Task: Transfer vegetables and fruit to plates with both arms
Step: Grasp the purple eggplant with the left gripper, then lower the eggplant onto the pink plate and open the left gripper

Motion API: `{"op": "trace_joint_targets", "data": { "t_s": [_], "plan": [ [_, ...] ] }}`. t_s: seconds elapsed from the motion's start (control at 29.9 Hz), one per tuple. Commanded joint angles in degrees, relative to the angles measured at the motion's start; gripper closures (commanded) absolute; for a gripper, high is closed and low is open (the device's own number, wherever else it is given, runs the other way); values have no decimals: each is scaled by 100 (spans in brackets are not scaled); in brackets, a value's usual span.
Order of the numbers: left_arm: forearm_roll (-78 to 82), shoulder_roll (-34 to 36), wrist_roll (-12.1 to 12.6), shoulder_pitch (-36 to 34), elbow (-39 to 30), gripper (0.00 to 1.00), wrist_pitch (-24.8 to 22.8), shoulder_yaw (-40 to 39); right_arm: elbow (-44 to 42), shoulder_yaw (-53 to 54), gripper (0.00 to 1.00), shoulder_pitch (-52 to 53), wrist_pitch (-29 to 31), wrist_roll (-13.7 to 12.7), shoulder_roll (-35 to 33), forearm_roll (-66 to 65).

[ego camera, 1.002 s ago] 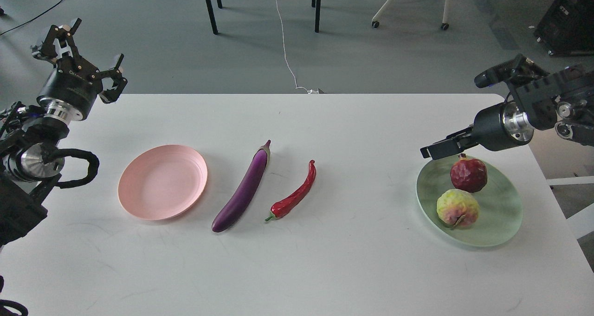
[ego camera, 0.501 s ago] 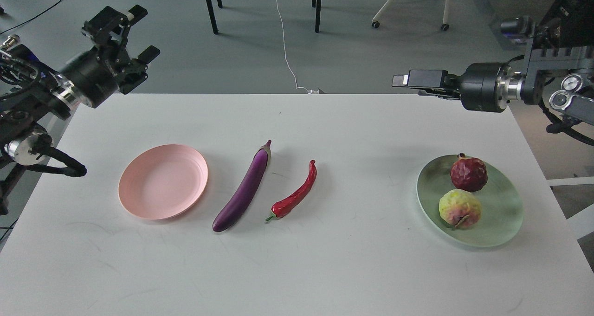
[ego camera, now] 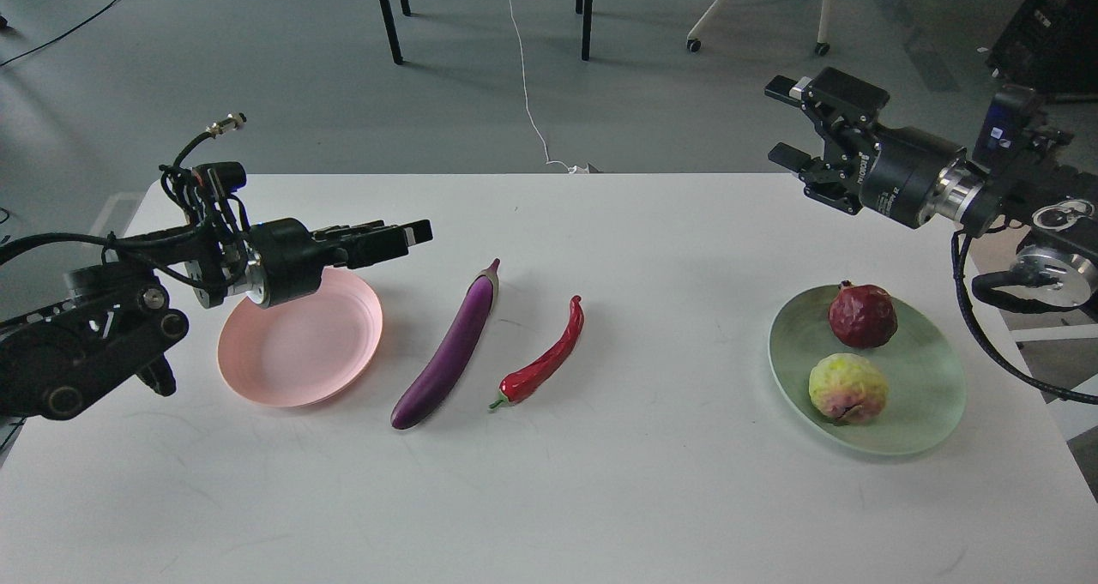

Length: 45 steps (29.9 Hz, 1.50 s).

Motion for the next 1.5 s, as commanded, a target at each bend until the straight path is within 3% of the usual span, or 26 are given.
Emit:
{"op": "trace_joint_targets", "data": {
  "t_s": [0.0,0.17,0.43,0.57,0.74,0.84,1.0,1.1,1.3,1.47],
  "plan": [
    [858,-133,42,-92,24,2,145,267,-146,128,1,-256,-3,88,-4,1782],
    [1299,-608,323,-215,24,2,101,443,-620,839,1,-871,102,501,223,2357],
    [1334,-1293,754,-716,410,4,110,1410,-2737,2325,1,-1198,1013,440,1383,2375],
    [1334,-1461,877,-743,656,10,110,1436,-3073,2502,1,-1233,1013,449,1516,2375],
    [1334,-1619,913,-751,1131,33,110,1673,-3073,2510,1,-1268,1013,484,1516,2375],
    [1334,-1637,913,-734,1131,60,110,1735,-3082,2502,1,-1268,1013,484,1516,2375],
    [1247,-1637,922,-882,1088,88,101,1683,-3082,2502,1,-1277,1013,502,1516,2375],
    [1133,-1418,913,-997,808,89,93,1595,-3082,2502,1,-1286,1013,502,1516,2366],
    [202,-146,913,-1357,-256,88,-136,1577,-3082,2502,1,-1294,1013,502,1534,2366],
    [104,1025,877,-1261,-275,86,-154,1709,-3082,2493,1,-1294,1013,502,1551,2366]
  ]
}}
